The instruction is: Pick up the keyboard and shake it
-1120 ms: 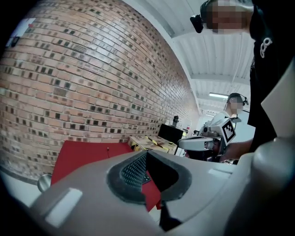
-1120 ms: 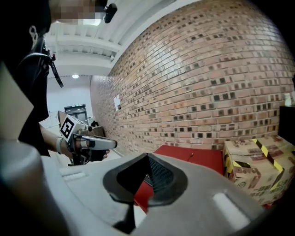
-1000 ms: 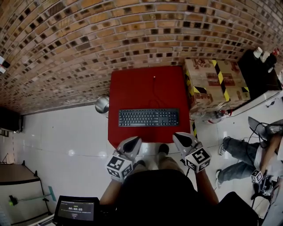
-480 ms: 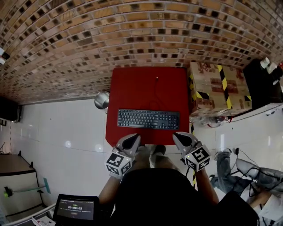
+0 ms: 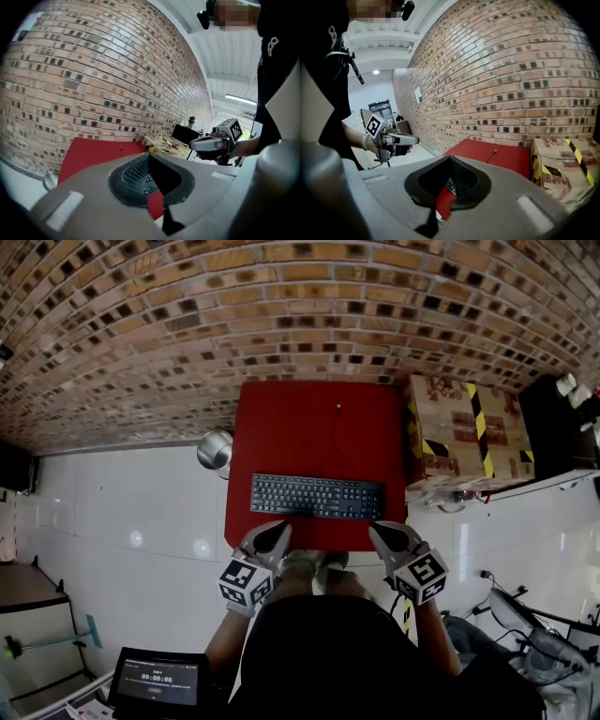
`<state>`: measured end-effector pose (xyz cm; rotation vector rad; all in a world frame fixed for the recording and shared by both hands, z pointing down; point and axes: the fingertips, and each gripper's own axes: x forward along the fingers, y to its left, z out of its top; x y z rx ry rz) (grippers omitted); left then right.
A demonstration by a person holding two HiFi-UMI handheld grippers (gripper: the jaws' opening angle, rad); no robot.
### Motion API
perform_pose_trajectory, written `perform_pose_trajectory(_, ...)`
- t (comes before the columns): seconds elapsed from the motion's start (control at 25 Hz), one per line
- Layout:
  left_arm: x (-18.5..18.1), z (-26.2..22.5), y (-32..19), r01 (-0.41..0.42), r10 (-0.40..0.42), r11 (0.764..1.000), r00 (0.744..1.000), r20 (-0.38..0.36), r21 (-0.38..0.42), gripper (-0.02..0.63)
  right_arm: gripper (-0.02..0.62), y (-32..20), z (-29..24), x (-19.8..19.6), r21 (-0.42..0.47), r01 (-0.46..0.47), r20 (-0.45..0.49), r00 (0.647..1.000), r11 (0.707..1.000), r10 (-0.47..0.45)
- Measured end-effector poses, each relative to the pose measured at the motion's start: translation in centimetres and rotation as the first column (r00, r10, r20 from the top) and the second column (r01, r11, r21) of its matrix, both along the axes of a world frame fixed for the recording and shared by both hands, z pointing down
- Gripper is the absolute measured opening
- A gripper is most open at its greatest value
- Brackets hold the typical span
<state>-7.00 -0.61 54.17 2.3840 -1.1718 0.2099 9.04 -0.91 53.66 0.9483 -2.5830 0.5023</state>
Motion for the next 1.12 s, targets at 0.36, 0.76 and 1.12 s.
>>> perform_pose_trajectory(0.36,-3.0,4.2,-2.2,-0.004,0.007,0.994,1.0,0.026,-0.109,0.067,-0.008,-2.3,4.1,0.6,-0.109,-0.051,-0.035,0.998,0.993,0.047)
perform_pose_trajectory(0.76,-10.3,17.2,-7.1,0.042,0.003,0.924,0.993,0.118,-0.381,0.184,0.12,-5.4,15.4,5.8,-0.357,-0.141,-0.069,0.99,0.923,0.125)
perform_pose_trajectory(1.12,-13.8,25.2,-8.3,0.082,0.017,0.833,0.985,0.174,-0.547,0.258,0.215,-6.2,24.3,9.5,-0.527,-0.186,-0.089,0.982,0.829,0.164)
